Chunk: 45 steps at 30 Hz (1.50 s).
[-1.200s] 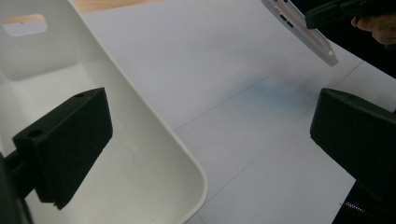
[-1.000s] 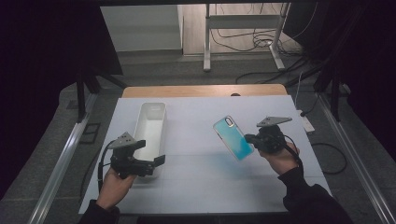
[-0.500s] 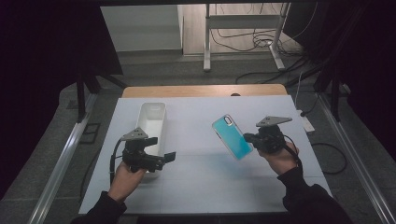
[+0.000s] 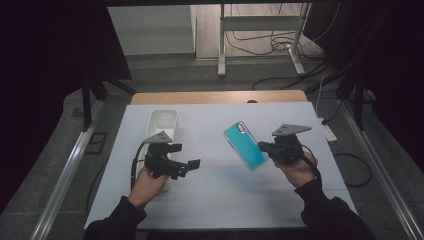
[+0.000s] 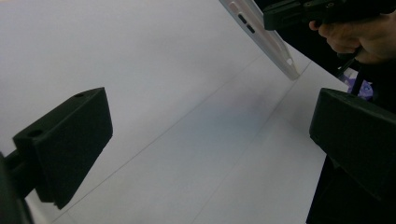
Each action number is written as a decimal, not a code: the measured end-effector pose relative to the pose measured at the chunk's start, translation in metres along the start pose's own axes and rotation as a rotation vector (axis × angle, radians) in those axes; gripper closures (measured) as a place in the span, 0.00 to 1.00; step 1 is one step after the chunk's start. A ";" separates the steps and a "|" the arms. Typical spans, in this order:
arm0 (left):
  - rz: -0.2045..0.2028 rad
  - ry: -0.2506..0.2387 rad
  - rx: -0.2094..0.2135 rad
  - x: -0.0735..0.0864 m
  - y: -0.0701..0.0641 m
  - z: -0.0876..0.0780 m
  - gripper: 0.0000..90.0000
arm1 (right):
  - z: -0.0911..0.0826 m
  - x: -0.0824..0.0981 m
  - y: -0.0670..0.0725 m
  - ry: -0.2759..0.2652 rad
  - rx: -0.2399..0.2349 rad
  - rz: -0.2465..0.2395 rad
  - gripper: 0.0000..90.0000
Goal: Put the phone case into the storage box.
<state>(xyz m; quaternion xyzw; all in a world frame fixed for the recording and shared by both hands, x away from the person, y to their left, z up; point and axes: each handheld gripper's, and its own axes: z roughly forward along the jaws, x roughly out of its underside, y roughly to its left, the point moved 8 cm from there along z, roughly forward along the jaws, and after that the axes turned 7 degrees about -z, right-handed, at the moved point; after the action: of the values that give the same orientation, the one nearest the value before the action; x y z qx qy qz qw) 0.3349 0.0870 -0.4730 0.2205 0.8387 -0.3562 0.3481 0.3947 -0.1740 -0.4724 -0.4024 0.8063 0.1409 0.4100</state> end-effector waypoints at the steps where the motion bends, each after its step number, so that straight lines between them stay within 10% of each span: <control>1: 0.000 0.004 0.005 -0.001 -0.001 0.002 0.00 | 0.000 0.000 0.001 -0.001 -0.002 0.000 0.98; 45: -0.024 0.093 0.130 -0.020 -0.020 0.062 0.00 | 0.005 -0.017 0.034 -0.040 -0.037 -0.069 0.98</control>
<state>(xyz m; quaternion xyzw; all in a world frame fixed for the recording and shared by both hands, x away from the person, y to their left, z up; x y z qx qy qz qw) 0.3619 0.0252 -0.4803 0.2487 0.8317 -0.4034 0.2892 0.3774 -0.1410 -0.4655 -0.4346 0.7807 0.1495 0.4233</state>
